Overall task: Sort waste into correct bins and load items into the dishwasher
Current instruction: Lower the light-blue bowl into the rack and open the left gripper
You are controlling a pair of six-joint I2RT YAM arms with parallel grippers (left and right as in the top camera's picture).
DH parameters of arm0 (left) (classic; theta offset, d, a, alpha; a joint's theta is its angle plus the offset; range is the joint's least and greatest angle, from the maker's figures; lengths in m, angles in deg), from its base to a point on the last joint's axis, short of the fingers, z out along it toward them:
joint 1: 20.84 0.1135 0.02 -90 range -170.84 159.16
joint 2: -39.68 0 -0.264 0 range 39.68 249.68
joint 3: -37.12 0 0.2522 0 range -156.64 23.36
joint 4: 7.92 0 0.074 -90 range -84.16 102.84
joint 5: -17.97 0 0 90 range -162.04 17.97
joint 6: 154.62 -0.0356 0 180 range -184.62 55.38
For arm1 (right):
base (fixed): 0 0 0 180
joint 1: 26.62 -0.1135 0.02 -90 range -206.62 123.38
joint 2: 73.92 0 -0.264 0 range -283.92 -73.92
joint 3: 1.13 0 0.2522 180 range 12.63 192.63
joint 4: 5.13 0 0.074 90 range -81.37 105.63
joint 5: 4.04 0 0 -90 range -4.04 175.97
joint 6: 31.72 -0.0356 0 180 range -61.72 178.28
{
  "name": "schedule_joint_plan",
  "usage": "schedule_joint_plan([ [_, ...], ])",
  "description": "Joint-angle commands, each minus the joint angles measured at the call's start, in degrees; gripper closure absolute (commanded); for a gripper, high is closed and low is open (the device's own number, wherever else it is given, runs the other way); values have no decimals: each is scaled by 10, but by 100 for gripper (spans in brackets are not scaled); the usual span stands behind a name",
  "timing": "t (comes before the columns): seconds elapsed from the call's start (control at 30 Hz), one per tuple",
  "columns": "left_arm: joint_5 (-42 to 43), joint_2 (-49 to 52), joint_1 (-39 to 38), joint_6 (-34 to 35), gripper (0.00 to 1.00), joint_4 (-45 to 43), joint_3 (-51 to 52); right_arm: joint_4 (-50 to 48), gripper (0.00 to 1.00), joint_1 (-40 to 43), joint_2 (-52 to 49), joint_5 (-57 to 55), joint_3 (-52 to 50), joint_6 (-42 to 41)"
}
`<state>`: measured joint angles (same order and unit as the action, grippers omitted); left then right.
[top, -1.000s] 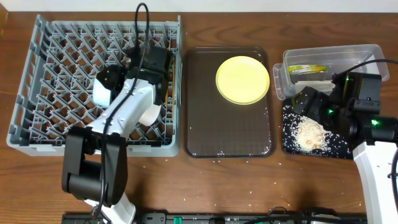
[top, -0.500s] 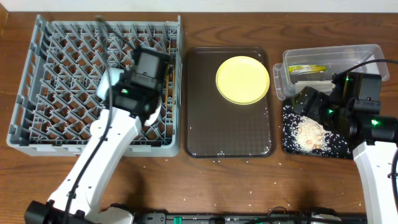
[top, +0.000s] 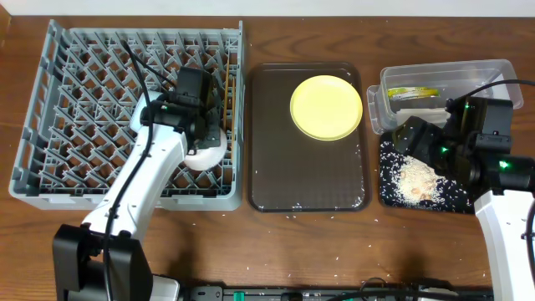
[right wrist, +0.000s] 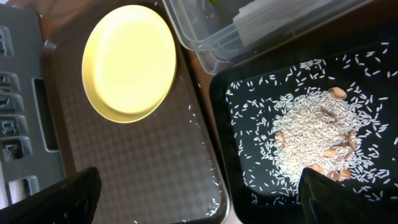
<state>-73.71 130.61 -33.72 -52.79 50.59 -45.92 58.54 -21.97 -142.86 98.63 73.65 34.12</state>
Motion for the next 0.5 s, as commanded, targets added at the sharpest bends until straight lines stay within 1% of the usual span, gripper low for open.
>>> schedule_joint_plan([
  [0.0, 79, -2, -14, 23, 93, 5, 4, 1, 1, 4, 0, 2, 0, -7],
  [0.13, 72, -21, -11, 25, 92, 19, -9, 1, 1, 4, 0, 2, 0, -7],
  [0.27, 21, -71, 11, 24, 92, 21, -27, 1, 1, 4, 0, 2, 0, -7],
  [0.37, -32, -100, 51, 23, 92, 14, -27, 1, 1, 4, 0, 2, 0, -7],
  [0.4, -42, -98, 93, 6, 92, 2, -27, 1, 1, 4, 0, 3, 0, -7],
  [0.47, -42, -86, 127, -9, 92, -15, -26, 1, 1, 4, 0, 2, 0, -7],
])
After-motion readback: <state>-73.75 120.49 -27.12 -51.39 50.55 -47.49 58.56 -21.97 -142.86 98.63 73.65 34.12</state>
